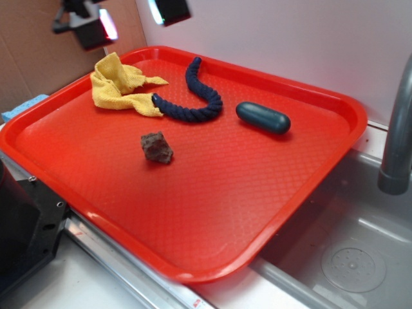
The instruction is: Grab the plastic pickle.
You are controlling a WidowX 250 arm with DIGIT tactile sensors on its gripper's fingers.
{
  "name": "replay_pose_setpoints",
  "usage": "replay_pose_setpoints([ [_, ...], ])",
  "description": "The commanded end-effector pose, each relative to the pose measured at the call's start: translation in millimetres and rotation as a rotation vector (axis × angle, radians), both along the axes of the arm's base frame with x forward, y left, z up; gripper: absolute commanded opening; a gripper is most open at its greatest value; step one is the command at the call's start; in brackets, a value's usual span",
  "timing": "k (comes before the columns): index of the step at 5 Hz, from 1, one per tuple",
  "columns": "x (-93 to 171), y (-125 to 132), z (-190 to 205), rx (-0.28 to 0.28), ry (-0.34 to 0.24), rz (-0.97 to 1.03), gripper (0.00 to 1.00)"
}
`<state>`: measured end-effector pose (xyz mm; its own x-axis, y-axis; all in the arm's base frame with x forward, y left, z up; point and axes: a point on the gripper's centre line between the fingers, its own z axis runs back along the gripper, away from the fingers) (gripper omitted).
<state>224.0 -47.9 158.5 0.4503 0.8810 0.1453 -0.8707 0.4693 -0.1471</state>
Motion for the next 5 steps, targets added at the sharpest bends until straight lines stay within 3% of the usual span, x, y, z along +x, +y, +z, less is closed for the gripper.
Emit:
replay_pose_setpoints([
  [1,61,-15,-24,-0.020,-0.011,0.185,1.00],
  [3,95,-28,-67,0.063,0.037,0.180,1.00],
  [5,105,-34,-110,0.100,0.121,0.124,1.00],
])
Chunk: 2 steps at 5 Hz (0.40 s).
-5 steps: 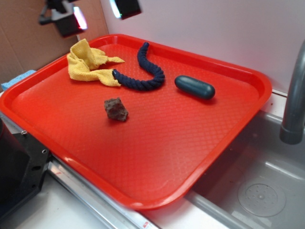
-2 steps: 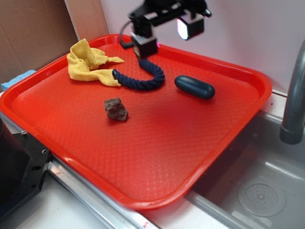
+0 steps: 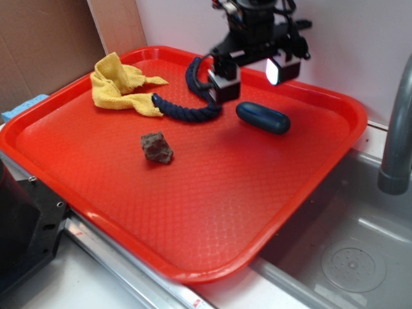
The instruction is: Grab the plastic pickle.
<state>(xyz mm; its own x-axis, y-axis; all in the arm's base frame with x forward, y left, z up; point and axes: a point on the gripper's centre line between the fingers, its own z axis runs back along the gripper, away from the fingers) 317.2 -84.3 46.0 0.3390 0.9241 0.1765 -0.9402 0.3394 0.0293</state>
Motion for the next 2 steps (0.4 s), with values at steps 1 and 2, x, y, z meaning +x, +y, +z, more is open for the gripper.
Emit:
replay_pose_setpoints([
  [1,10.5,-2.1,-9.7,0.019,-0.005,-0.048,1.00],
  [2,7.1,-4.6,-13.4,0.025,-0.010,-0.047,0.00],
])
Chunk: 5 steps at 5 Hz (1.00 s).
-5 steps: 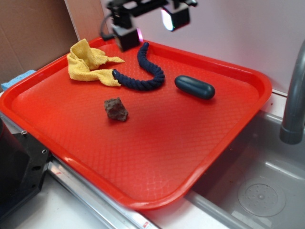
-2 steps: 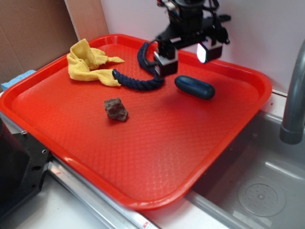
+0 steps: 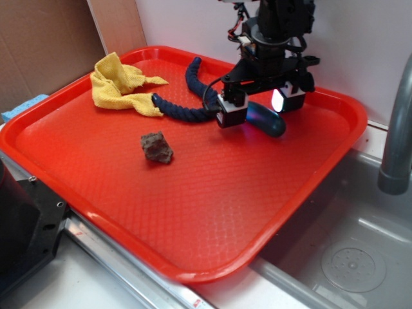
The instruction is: Grab the plastic pickle.
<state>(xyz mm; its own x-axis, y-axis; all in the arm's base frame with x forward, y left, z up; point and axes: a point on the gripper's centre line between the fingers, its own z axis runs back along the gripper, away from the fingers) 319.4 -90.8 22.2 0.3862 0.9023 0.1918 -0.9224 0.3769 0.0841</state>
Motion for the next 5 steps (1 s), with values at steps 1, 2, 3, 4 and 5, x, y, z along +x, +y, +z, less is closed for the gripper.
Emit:
replay_pose_setpoints([
  [1,2,2,12,-0.012,-0.070,0.005,0.00],
  [2,-2,7,21,-0.032,-0.078,-0.031,0.00],
  [3,-9,18,48,-0.131,-0.079,-0.208,0.00],
  [4,-20,30,77,-0.219,-0.025,-0.418,0.00],
  [5,-39,47,107,-0.258,-0.029,-0.582,0.00],
])
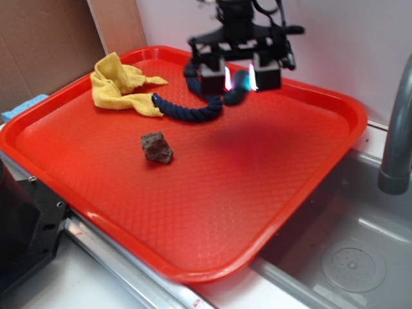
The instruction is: Grab the plastic pickle.
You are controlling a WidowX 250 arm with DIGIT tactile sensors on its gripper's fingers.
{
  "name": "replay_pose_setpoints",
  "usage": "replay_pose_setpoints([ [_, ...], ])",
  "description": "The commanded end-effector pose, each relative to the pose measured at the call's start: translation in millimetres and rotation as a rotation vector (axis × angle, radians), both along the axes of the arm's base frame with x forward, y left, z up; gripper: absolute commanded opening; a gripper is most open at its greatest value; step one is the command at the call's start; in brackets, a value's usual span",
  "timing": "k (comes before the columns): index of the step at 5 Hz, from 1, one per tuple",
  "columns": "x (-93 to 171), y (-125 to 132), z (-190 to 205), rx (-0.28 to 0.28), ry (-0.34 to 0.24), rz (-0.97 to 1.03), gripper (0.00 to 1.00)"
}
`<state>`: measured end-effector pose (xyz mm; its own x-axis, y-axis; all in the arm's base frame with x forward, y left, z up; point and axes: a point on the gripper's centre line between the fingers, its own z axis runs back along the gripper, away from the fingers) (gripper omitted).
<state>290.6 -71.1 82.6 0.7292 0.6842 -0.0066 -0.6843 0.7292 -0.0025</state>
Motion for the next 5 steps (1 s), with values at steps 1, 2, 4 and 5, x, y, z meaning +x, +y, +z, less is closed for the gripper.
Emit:
replay_pose_setpoints([
  [1,-32,45,77,-0.074,-0.096,-0.284,0.00],
  [2,-56,62,102,-0.088,-0.144,-0.345,0.00],
  [4,-67,68,109,-0.073,-0.129,-0.408,0.00],
  [5,-57,75,106,-0.059,-0.087,-0.355,0.00],
])
